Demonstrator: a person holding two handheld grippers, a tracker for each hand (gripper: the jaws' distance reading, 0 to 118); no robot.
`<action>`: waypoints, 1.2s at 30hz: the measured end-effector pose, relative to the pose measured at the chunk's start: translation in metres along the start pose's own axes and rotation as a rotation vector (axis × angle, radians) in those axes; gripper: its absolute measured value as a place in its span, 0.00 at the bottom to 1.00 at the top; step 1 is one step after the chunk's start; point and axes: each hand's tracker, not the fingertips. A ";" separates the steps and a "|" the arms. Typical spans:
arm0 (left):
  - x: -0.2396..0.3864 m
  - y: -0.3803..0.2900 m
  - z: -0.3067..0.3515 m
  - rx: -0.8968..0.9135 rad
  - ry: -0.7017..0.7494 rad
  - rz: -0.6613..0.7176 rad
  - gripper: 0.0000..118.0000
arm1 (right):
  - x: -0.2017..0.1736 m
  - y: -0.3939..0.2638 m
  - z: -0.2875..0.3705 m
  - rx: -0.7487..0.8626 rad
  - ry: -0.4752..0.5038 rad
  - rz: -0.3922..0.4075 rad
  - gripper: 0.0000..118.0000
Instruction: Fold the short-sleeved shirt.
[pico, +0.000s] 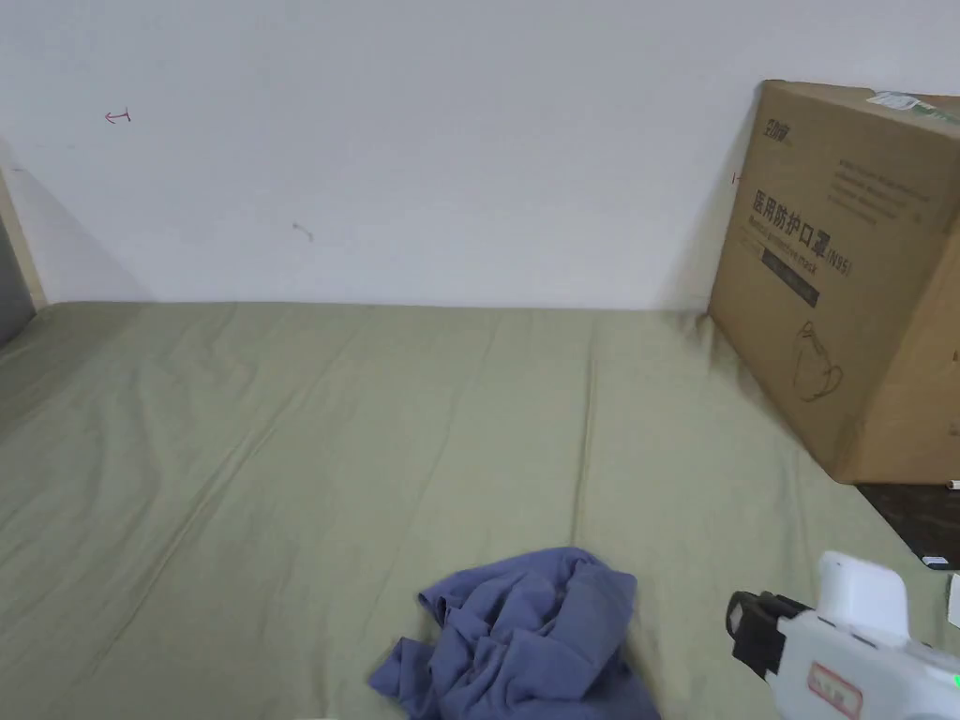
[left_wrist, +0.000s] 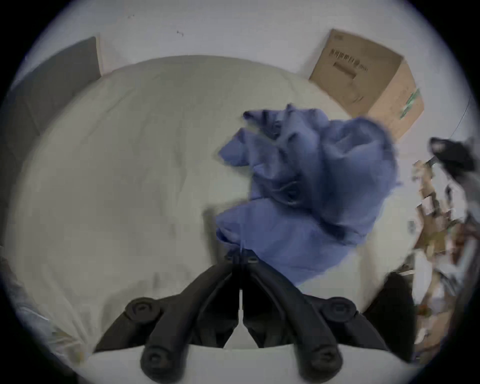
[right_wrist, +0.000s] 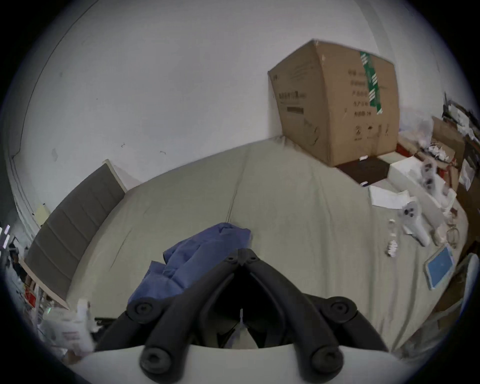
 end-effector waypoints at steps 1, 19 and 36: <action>-0.004 0.000 0.009 0.010 -0.033 0.017 0.00 | 0.001 0.009 -0.015 -0.032 0.015 -0.009 0.00; -0.054 -0.002 0.091 0.122 0.127 0.113 0.00 | 0.003 0.052 -0.236 -0.539 -0.029 -0.117 0.00; -0.058 0.145 0.244 0.551 0.135 0.008 0.00 | 0.071 0.180 0.056 -0.142 0.144 -0.093 0.00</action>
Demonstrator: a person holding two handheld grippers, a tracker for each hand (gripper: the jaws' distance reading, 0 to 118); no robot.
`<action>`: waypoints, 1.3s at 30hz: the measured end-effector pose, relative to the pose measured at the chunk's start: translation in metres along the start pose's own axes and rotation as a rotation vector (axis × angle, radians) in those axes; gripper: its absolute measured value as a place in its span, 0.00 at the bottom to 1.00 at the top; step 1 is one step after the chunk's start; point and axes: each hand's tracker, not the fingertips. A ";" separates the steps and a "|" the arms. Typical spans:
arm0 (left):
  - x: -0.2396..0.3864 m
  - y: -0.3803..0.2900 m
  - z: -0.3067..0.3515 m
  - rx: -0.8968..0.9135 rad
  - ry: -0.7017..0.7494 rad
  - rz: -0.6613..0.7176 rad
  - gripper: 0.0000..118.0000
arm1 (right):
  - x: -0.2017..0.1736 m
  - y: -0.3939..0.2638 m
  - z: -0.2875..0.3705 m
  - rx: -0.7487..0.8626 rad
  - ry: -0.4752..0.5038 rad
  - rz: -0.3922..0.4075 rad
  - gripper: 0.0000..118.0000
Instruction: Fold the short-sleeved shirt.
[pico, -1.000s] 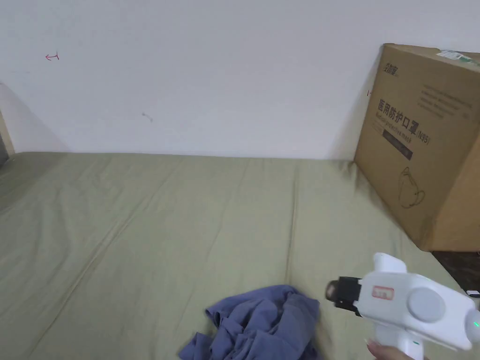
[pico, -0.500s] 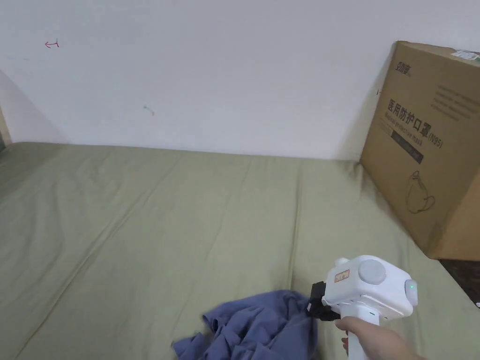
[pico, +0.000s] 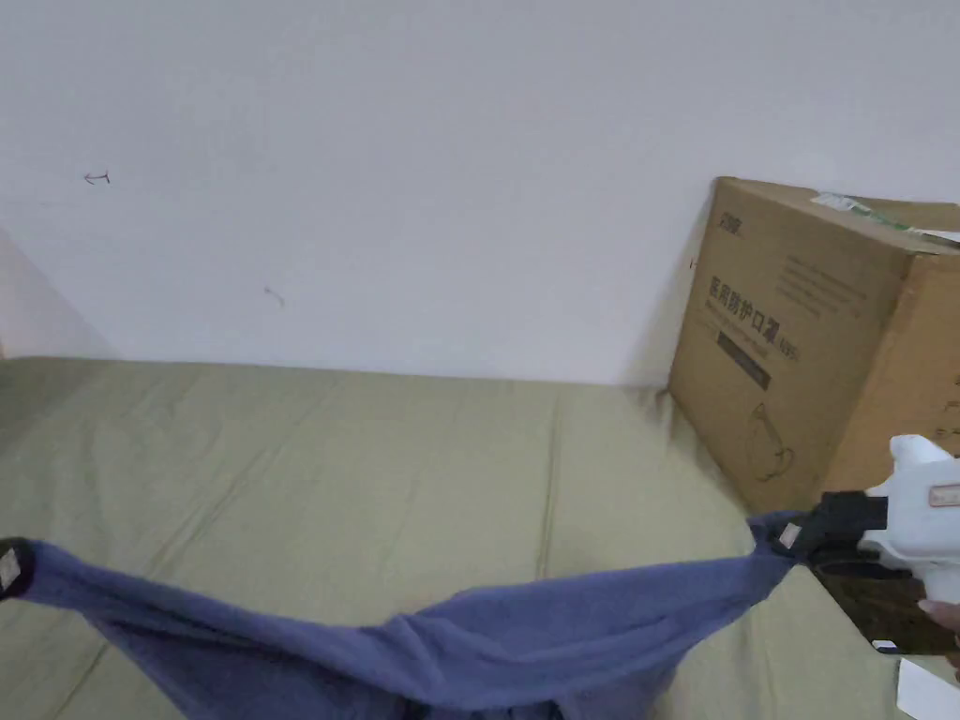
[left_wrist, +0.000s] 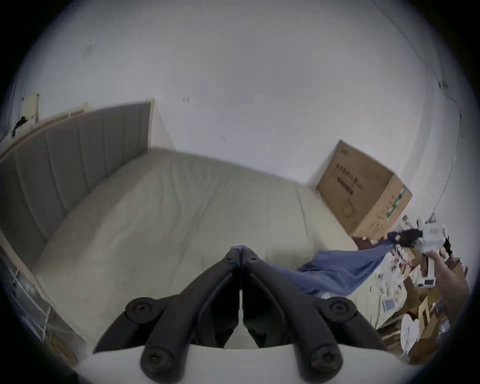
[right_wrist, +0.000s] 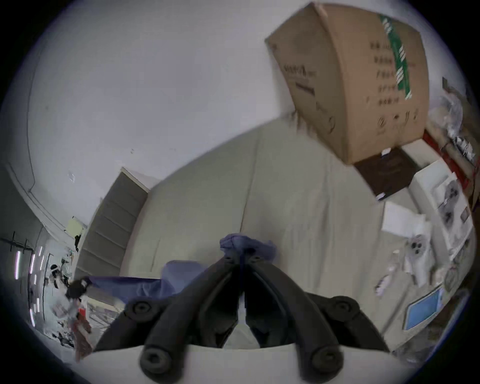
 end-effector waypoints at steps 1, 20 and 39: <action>0.003 0.015 0.003 0.016 -0.015 -0.004 0.00 | -0.005 0.006 0.014 0.023 0.000 0.010 0.00; 0.048 0.184 -0.061 0.121 -0.010 -0.067 0.00 | -0.079 0.157 0.099 0.287 -0.005 0.032 0.00; 0.035 0.214 -0.178 0.270 0.135 -0.088 0.00 | -0.114 0.239 -0.064 0.450 -0.093 0.068 0.00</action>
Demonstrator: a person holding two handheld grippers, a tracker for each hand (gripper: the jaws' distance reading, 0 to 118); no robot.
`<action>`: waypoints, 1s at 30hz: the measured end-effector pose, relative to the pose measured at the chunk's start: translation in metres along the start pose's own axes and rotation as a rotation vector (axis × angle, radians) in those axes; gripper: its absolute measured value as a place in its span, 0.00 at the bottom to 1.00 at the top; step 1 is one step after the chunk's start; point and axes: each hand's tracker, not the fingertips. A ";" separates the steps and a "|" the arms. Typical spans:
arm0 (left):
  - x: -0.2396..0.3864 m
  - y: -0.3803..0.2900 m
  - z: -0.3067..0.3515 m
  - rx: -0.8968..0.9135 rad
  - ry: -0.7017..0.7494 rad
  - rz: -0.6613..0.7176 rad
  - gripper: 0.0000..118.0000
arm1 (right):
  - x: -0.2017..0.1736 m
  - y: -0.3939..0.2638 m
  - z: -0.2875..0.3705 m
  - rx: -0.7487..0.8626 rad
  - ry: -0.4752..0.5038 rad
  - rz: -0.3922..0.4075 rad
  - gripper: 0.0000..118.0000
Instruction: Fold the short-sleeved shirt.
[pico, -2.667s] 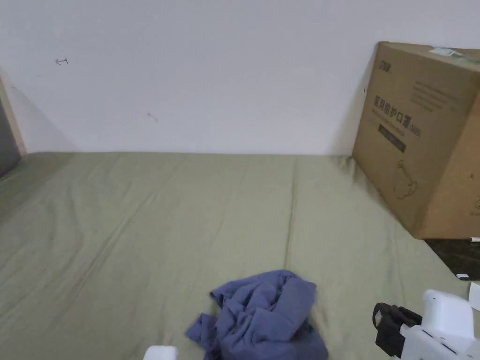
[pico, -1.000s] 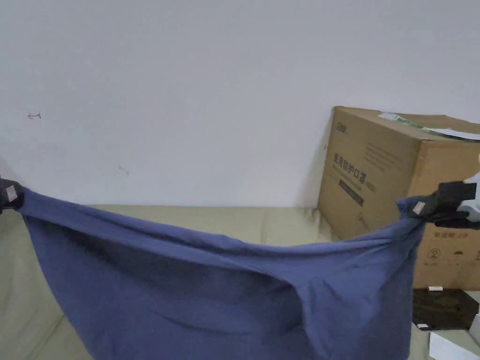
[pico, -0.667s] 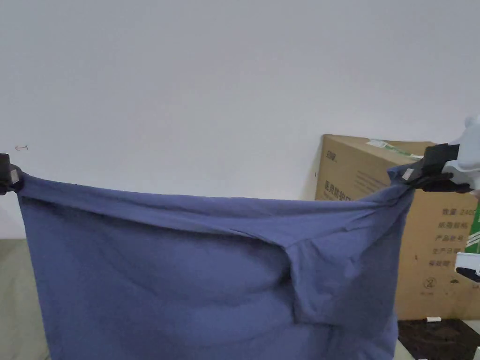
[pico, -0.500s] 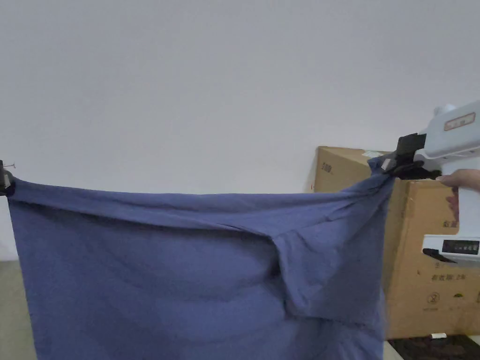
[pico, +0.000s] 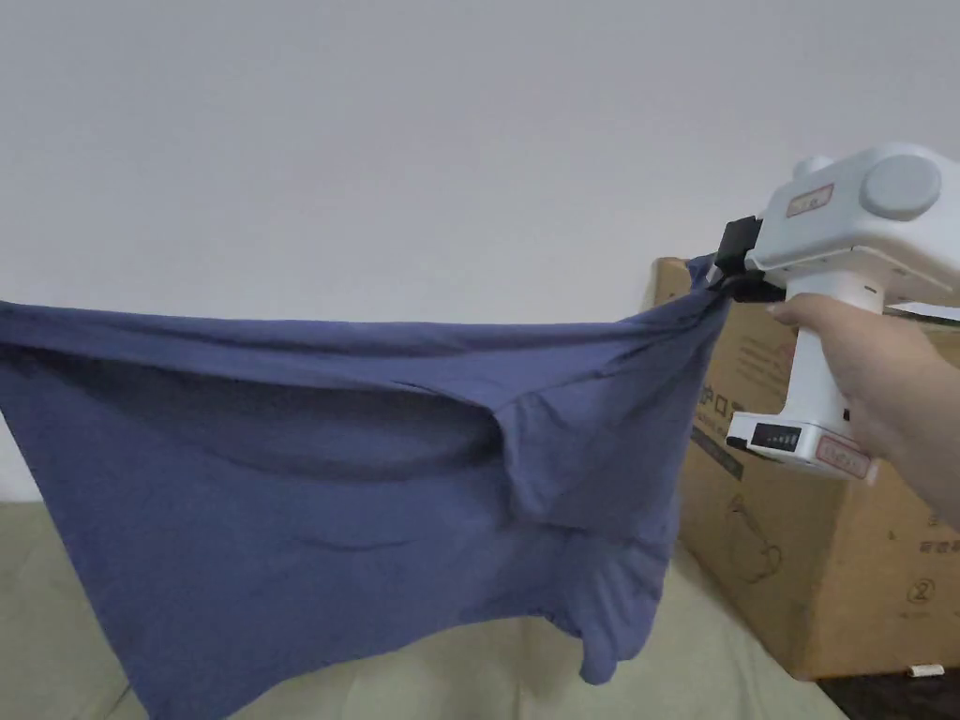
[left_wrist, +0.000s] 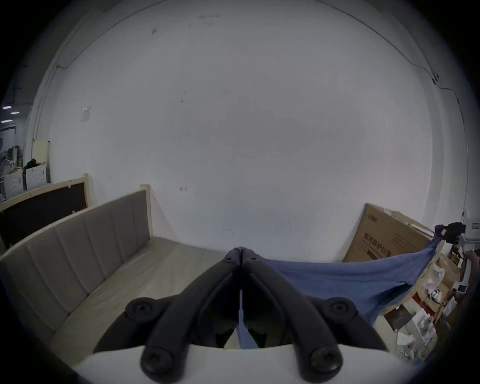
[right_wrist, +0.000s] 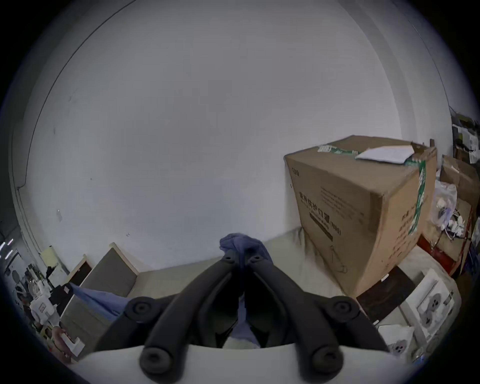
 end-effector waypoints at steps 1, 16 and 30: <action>-0.003 -0.012 -0.005 -0.038 -0.001 -0.005 0.00 | 0.006 -0.013 -0.008 -0.018 -0.005 -0.004 0.00; -0.105 -0.370 0.075 -0.825 -0.041 0.091 0.00 | 0.191 -0.391 0.043 -0.671 -0.222 -0.095 0.00; -0.114 -0.341 0.250 -0.820 -0.078 0.096 0.00 | 0.198 -0.417 0.206 -0.803 -0.148 -0.196 0.00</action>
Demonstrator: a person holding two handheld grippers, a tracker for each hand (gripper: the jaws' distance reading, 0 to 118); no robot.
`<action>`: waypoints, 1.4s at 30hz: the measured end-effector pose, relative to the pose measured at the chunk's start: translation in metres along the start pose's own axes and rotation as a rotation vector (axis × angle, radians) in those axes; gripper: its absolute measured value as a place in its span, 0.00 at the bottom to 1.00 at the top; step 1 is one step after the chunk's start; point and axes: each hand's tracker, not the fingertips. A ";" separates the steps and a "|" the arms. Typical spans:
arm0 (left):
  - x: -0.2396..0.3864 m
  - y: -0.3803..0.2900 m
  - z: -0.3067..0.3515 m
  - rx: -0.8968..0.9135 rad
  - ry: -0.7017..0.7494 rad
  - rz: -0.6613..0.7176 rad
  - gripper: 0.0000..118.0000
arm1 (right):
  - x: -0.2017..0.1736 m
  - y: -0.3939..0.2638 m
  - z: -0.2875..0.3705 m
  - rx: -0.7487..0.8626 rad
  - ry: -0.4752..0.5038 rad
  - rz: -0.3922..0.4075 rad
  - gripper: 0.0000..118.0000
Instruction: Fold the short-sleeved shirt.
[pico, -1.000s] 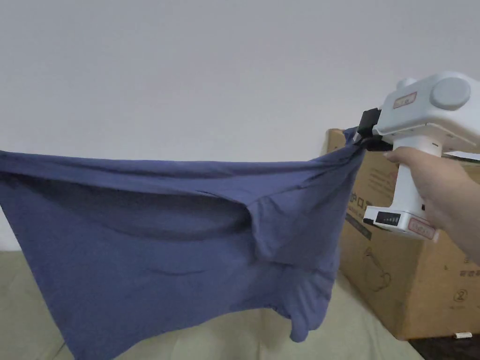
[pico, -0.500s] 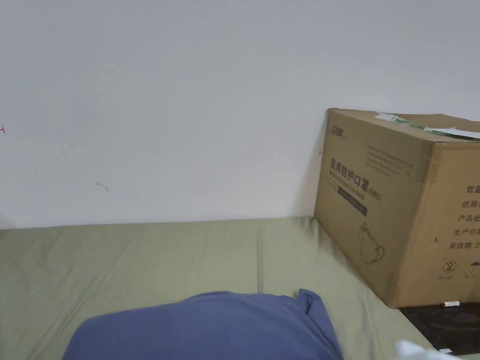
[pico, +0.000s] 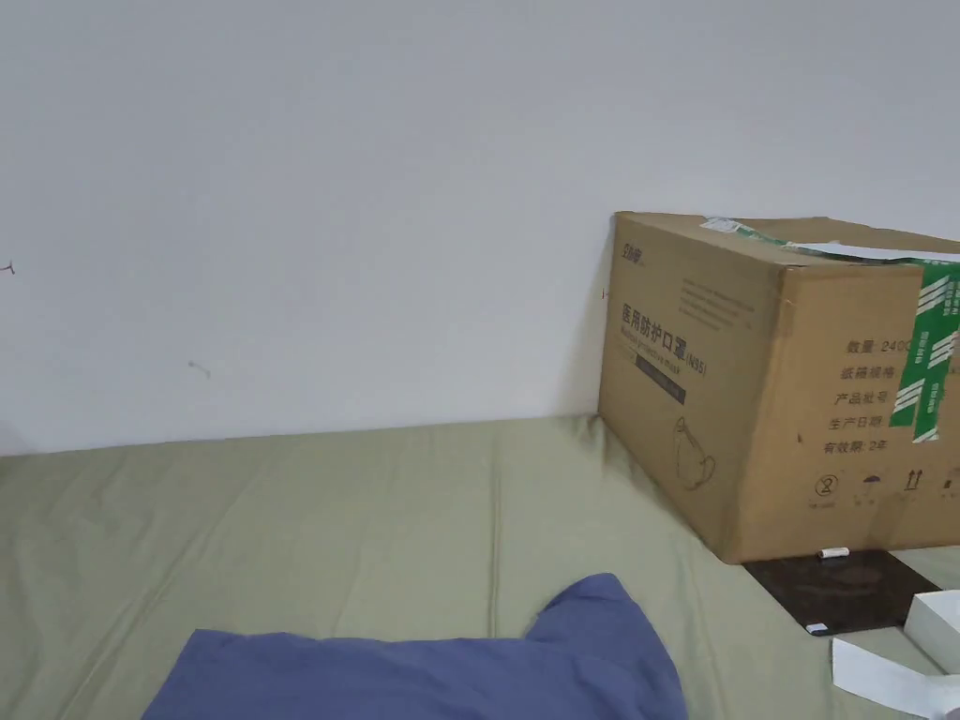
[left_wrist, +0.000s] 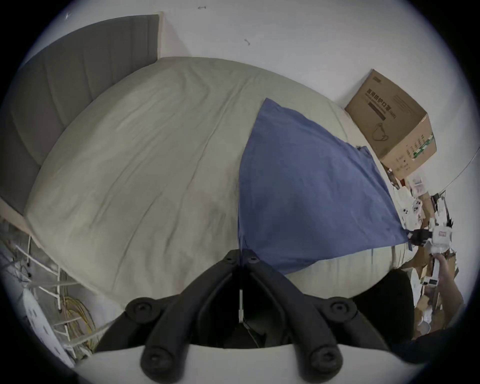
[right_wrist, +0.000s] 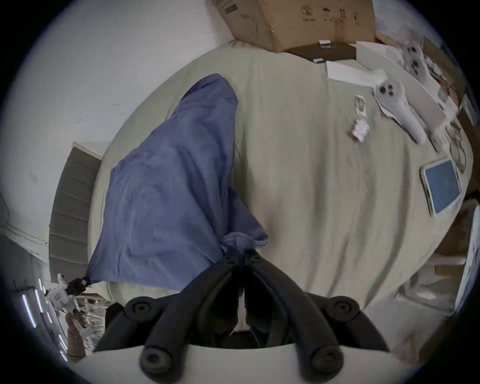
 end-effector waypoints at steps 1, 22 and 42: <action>0.002 -0.002 0.004 -0.004 -0.004 0.003 0.00 | 0.000 -0.004 0.004 0.001 -0.004 -0.002 0.00; 0.074 0.053 0.045 0.236 -0.068 -0.121 0.78 | -0.082 0.006 0.070 0.365 -0.048 0.193 0.91; 0.118 0.325 -0.217 -0.044 -0.064 -0.131 0.95 | -0.147 0.082 -0.007 0.441 0.010 0.390 0.00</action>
